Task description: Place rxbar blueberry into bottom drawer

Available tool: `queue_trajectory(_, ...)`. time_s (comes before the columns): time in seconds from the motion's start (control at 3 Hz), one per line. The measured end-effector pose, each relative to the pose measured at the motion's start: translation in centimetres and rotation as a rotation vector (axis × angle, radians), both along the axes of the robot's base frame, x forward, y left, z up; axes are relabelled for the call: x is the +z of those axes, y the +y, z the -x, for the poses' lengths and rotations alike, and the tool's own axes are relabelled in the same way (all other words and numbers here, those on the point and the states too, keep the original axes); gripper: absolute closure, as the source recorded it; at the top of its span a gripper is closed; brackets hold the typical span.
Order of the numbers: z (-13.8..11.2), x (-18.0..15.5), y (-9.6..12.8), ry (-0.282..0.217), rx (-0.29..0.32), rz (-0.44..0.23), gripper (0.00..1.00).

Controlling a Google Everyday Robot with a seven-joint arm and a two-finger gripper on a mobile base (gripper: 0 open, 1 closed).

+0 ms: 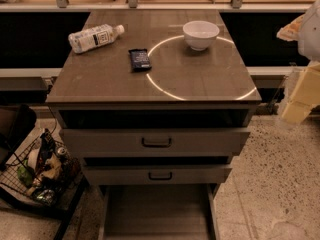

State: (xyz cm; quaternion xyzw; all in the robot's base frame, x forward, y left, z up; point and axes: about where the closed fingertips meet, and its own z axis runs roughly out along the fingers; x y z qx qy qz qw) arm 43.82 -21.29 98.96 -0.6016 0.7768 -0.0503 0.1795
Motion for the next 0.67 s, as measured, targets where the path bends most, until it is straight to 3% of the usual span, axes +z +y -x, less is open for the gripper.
queue_trajectory(0.33, -0.1, 0.3, 0.0, -0.015, -0.009, -0.004, 0.0)
queue_trajectory(0.67, -1.9, 0.2, 0.7, -0.068, -0.05, -0.051, 0.0)
